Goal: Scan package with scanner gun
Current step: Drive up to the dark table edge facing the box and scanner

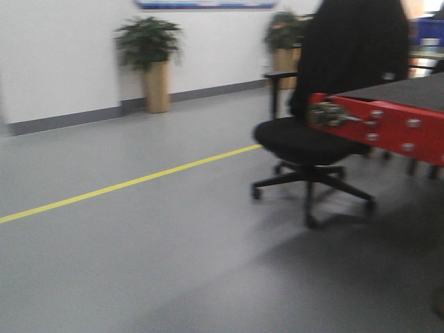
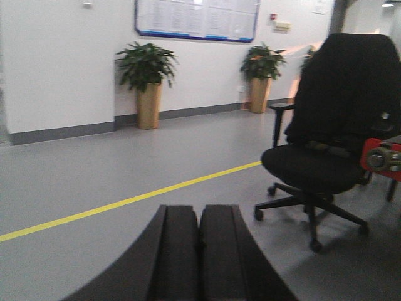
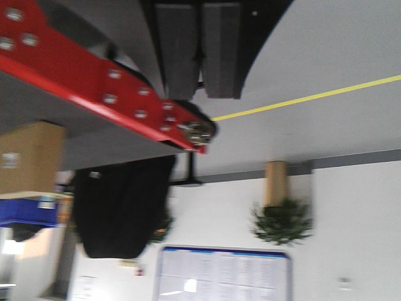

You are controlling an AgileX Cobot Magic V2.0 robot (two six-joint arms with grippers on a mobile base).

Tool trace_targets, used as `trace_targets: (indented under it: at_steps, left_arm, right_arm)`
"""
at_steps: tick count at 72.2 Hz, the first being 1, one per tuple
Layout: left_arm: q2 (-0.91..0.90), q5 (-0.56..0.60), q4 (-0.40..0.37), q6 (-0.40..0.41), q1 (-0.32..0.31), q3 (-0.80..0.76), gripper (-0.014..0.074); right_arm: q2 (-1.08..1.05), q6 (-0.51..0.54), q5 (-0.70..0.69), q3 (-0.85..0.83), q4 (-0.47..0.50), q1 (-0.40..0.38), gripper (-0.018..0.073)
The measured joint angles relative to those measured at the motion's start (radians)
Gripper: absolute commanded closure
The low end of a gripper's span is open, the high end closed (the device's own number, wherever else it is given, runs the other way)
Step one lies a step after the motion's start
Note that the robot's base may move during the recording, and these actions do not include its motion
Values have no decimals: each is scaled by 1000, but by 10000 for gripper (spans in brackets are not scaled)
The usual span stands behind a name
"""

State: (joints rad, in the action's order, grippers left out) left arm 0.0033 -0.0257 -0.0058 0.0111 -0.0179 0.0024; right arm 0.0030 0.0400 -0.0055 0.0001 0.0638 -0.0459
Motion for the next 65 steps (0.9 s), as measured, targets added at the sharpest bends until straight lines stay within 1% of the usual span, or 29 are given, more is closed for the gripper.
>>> trace_targets:
  at_steps: [65]
  left_arm:
    - [0,0,0,0,0,0,708]
  right_arm:
    - [0,0,0,0,0,0,728]
